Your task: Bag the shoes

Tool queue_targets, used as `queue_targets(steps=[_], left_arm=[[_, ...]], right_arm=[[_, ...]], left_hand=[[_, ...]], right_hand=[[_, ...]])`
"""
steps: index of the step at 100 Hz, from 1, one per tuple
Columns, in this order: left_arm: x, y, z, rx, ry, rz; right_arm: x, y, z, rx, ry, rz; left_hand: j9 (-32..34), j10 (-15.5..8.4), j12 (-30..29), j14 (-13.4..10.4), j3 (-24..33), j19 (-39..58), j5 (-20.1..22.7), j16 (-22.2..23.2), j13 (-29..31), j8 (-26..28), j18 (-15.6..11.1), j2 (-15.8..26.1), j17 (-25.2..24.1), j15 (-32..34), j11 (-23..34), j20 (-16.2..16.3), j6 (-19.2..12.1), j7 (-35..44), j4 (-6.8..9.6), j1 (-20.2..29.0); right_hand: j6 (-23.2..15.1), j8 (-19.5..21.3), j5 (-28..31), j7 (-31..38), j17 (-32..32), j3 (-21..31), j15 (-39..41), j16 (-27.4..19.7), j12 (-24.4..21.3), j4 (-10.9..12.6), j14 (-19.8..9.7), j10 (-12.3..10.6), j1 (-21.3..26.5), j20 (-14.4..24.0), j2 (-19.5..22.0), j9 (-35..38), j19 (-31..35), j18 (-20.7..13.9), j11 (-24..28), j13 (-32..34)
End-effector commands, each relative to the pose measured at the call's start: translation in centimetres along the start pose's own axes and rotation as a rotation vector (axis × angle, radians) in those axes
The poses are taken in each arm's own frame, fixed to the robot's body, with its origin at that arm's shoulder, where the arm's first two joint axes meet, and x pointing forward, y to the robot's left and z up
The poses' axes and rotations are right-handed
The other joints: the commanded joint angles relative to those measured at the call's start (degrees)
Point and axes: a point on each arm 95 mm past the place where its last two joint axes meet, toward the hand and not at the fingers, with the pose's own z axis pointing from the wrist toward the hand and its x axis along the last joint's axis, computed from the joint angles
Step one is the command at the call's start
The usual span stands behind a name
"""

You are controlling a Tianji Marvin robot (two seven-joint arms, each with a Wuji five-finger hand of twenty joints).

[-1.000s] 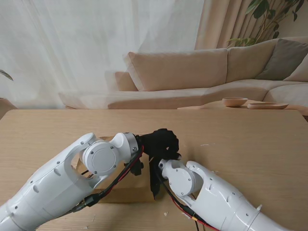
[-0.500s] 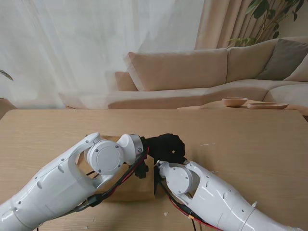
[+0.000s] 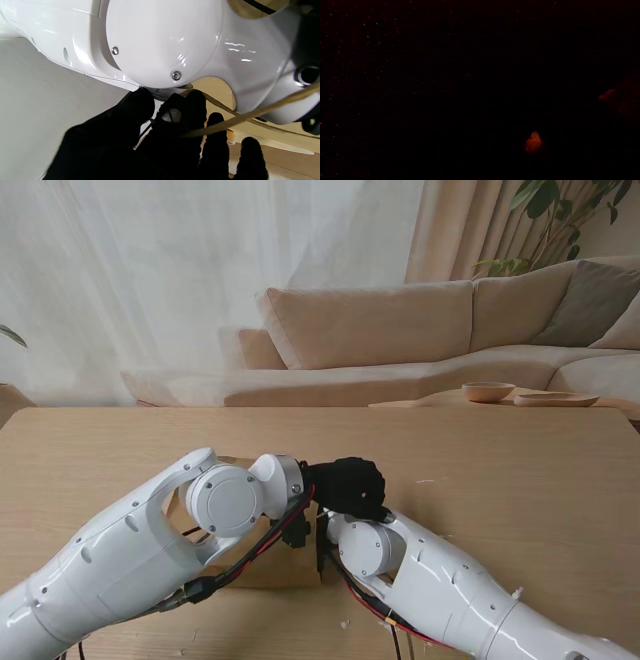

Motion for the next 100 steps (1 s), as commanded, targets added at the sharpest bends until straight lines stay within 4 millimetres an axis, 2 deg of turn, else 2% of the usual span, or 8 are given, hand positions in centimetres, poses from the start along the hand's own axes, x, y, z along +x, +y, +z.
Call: queue_targets(steps=[1,22,33,45,53,63,83,100], left_arm=[[0.5,0.3,0.1,-0.009,0.014,0.000],[-0.6,0.2,-0.2,0.012,-0.020,0.014],[-1.1,0.1,-0.3,0.020,-0.037,0.009],[-1.6,0.0,-0.4,0.030,-0.049,0.011],[-1.9,-0.1,-0.5,0.039,-0.057,0.011],[-2.2,-0.1,-0.6,0.045,-0.068,0.013],[-2.7,-0.2,-0.7,0.054,-0.085,0.021],[-2.9,-0.4,-0.8,0.059,-0.087,0.030]], right_arm=[[2.1,0.7,1.0,-0.018,0.037,0.001],[1.2,0.6,1.2,-0.012,-0.002,-0.023],[0.9,0.5,1.1,0.000,-0.014,-0.029],[0.6,0.5,0.9,0.012,-0.023,-0.041],[0.3,0.4,0.8,0.020,-0.030,-0.047],[0.0,0.3,0.6,0.033,-0.037,-0.051],[-0.7,0.3,0.0,0.059,-0.044,-0.061],[-1.0,0.8,-0.9,0.078,-0.041,-0.062]], left_hand=[[-1.30,-6.43,-2.02,-0.57,-0.30,0.53,0.93,1.03,-2.07,2.19,-1.31,0.99,-1.06,0.14,-3.61,0.66,-1.73,1.84,1.68,-0.36],[-1.46,-6.36,-2.12,-0.53,-0.54,0.56,0.79,1.01,-2.12,2.19,-1.31,0.99,-1.07,0.06,-3.74,0.67,-1.66,1.77,1.80,-0.16],[-1.62,-6.22,-2.11,-0.54,-0.72,0.50,0.69,0.99,-2.31,2.19,-1.38,0.91,-1.05,-0.05,-3.72,0.58,-1.39,1.64,1.79,0.04],[-1.77,-6.30,-2.20,-0.66,-0.89,0.46,0.70,0.97,-2.32,2.19,-1.40,1.01,-1.03,-0.12,-3.75,0.51,-1.33,1.60,1.84,0.05],[-1.69,-6.19,-2.20,-0.64,-0.86,0.45,0.60,0.94,-2.32,2.19,-1.39,0.81,-1.03,-0.19,-3.70,0.48,-1.27,1.56,1.87,0.30],[-1.68,-6.27,-2.09,-0.64,-1.12,0.45,0.38,0.96,-2.21,2.19,-1.40,0.77,-1.02,-0.15,-3.60,0.45,-1.04,1.48,1.81,0.53],[-1.78,-6.47,-1.48,-0.80,-2.26,0.63,-0.20,0.99,-2.32,2.19,-1.48,0.72,-1.05,-0.02,-3.44,0.60,-0.30,1.70,1.51,1.54],[-1.59,-6.53,-1.19,-0.77,-2.66,0.66,-0.10,1.01,-2.16,2.19,-1.45,0.56,-1.06,0.13,-3.47,0.66,-0.20,1.84,1.46,1.92]], right_hand=[[-9.85,0.84,-1.36,5.76,3.65,2.10,2.21,1.12,2.31,4.62,-0.13,-1.13,3.32,5.08,10.46,4.15,10.86,-3.15,7.40,2.15],[-9.44,-2.38,-4.73,4.84,3.13,-0.41,1.34,0.13,0.99,5.01,-0.03,-1.58,3.25,4.75,11.95,3.19,10.01,-2.45,5.12,0.96],[-9.00,-7.49,-9.15,3.33,2.45,0.11,0.47,-1.48,-1.77,5.00,0.09,-1.82,1.73,4.30,10.71,2.36,8.42,-1.58,1.44,-0.77],[-5.97,-10.31,-15.87,0.89,1.16,1.57,-5.19,-4.78,-6.19,4.89,0.42,-1.82,-1.35,3.25,9.37,0.30,4.58,0.00,-2.82,-2.10],[-2.63,-8.58,-17.28,-4.99,0.48,3.29,-7.80,-6.35,-9.22,6.12,0.64,-1.50,-3.92,2.91,9.77,-0.83,1.99,0.80,-3.99,-2.85],[1.22,-6.55,-19.18,-12.15,-0.63,5.45,-12.67,-8.78,-12.11,12.45,1.00,-1.09,-7.28,1.13,10.65,-1.99,-3.28,2.10,-6.59,-3.44],[6.43,-10.33,-25.78,-21.23,-3.34,6.02,-25.44,-15.11,-18.84,12.26,-0.41,-0.53,-11.20,-5.99,7.67,-6.49,-21.55,4.20,-14.07,-6.62],[9.65,-13.60,-28.62,-23.27,-5.26,3.28,-37.15,-20.91,-21.73,11.84,-2.81,-0.54,-12.17,-11.32,7.41,-7.05,-36.13,2.10,-20.89,-7.12]])
